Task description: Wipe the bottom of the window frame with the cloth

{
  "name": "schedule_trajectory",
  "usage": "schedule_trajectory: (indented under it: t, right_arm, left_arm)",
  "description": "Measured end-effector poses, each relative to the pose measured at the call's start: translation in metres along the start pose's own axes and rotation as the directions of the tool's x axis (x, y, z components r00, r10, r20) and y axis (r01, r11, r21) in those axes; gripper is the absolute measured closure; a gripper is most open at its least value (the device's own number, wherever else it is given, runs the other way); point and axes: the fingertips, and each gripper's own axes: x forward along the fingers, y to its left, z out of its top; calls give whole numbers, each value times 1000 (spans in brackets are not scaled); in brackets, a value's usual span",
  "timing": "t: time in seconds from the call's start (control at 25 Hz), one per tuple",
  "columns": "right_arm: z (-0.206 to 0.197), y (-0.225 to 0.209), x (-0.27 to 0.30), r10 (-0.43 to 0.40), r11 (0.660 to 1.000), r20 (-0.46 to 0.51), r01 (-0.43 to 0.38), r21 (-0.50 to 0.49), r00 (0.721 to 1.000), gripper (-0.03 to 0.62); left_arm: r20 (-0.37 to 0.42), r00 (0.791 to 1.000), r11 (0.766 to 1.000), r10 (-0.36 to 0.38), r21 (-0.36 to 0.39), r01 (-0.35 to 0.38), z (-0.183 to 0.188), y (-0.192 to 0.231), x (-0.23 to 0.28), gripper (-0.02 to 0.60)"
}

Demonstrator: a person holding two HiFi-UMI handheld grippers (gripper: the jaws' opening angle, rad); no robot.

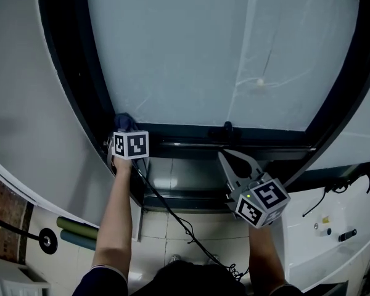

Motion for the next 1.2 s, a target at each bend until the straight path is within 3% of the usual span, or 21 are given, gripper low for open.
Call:
schedule_trajectory:
  t: [0.64, 1.2]
  right_arm:
    - [-7, -50, -55, -119, 993, -18, 119, 17, 993, 592]
    - [-7, -82, -106, -216, 976, -10, 216, 26, 976, 592]
  left_arm:
    - [14, 972, 971, -233, 55, 232, 22, -112, -24, 506]
    - [21, 901, 897, -433, 109, 428, 43, -232, -57, 505]
